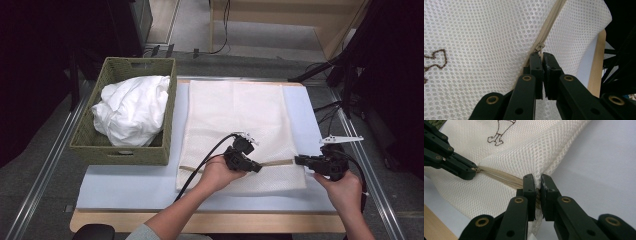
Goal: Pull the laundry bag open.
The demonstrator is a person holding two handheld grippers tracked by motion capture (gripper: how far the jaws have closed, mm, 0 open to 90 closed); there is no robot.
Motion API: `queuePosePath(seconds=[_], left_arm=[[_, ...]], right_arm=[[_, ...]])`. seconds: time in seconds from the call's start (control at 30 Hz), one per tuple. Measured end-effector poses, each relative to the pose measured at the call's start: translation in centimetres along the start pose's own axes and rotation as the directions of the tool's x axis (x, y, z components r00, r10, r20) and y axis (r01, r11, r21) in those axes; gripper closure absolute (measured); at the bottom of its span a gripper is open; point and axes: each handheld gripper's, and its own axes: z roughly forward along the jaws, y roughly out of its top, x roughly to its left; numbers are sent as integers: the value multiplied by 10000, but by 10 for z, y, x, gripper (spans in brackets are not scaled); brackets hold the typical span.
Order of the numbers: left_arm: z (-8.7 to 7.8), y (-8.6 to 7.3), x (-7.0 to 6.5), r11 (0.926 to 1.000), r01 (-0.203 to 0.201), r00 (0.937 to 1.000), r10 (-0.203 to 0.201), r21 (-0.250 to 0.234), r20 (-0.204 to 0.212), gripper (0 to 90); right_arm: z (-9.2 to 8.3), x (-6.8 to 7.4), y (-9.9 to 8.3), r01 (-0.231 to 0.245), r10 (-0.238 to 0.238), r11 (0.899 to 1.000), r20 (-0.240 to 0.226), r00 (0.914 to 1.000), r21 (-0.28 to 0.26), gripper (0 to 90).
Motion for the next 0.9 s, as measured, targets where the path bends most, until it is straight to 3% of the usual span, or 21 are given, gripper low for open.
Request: queuePosePath(seconds=[0.57,0.73,0.9], left_arm=[[-11,-14,3,9999,39,9998,-42,-126,-183,880],[-14,-16,2,9997,-187,9990,181,-135,-404,879],[-13,-17,4,9998,-38,9994,31,-189,-349,879]], right_arm=[[-1,-1,-1,-123,122,9999,186,9998,60,852],[1,-1,-1,-96,96,9999,80,9999,69,852],[1,0,-2,-126,124,9999,149,9998,99,852]])
